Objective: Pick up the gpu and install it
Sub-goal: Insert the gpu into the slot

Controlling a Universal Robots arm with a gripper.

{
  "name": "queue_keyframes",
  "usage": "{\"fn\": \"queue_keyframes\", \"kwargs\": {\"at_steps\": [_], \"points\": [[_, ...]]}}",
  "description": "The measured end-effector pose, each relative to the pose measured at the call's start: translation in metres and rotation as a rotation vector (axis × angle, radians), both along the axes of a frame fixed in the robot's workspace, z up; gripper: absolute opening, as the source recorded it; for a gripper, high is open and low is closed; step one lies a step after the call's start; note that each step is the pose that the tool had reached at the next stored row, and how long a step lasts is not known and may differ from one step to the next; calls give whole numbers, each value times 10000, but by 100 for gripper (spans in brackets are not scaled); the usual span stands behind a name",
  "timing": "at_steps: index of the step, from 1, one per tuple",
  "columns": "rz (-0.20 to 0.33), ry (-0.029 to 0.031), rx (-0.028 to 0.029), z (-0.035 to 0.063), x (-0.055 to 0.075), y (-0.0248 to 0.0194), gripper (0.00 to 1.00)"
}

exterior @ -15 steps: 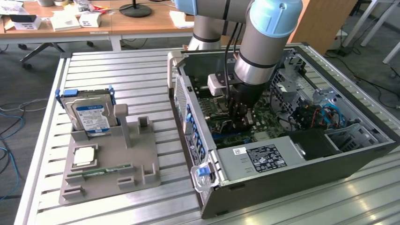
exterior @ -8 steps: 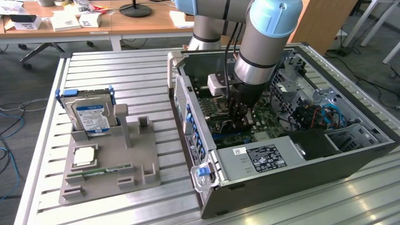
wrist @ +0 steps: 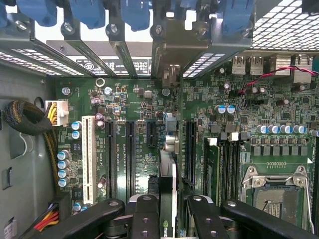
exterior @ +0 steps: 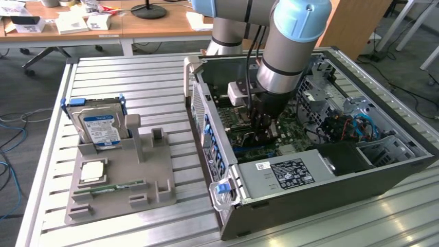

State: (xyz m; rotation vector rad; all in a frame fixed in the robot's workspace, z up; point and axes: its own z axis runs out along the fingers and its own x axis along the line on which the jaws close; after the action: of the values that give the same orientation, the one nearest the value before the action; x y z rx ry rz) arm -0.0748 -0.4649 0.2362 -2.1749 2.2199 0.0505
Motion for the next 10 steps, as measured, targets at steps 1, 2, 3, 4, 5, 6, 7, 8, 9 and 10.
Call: {"fn": "queue_keyframes", "kwargs": {"at_steps": [1,2,3,4,5,6,7,8,9,10], "points": [[1,0,0,0,0,0,27],[1,-1,2,-1,-1,0,27],[1,-1,4,-2,-2,0,27],[1,-2,4,-2,-3,0,27],[1,-2,3,-2,-4,0,27],[1,-2,3,-2,-5,0,27],[0,-3,3,-2,-8,0,27],[-1,-1,5,-3,-11,0,27],[0,-2,4,-3,-11,0,27],[1,-1,4,-3,-11,0,27]]}}
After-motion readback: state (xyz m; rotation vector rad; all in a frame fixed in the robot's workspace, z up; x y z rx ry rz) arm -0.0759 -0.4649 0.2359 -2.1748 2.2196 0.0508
